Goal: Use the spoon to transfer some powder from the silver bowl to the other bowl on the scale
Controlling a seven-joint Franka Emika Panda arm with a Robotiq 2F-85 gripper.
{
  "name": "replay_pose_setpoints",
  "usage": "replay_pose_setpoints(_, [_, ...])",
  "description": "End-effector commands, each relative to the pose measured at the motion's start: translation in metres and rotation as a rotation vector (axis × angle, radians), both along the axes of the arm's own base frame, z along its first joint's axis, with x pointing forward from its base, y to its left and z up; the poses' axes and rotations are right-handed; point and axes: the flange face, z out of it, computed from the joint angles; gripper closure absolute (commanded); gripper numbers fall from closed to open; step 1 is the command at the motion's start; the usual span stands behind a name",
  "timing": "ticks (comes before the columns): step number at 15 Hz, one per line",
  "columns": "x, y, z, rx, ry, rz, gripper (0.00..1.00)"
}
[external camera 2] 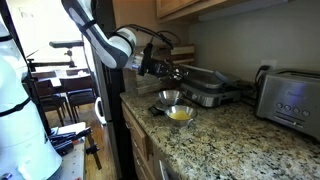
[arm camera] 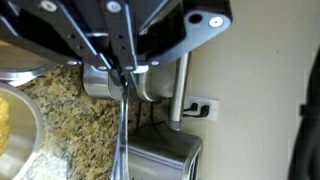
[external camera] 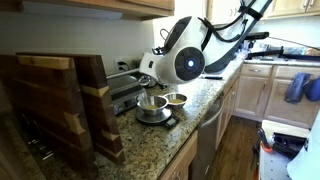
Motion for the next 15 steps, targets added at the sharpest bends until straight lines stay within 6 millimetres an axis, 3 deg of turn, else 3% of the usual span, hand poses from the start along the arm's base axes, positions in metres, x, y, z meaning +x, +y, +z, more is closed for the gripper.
replay_pose_setpoints(1, [-0.009,-0.007,0.013,0.030,0.003,-0.015,0.97])
replay_pose_setpoints(3, [-0.004,-0.014,0.016,0.080,0.054,-0.045,0.97])
replay_pose_setpoints(4, [-0.009,-0.004,0.020,0.107,0.083,-0.063,0.97])
replay_pose_setpoints(10, [0.008,-0.012,0.044,0.297,0.250,-0.197,0.96])
replay_pose_setpoints(15, [0.032,-0.045,0.063,0.417,0.317,-0.322,0.96])
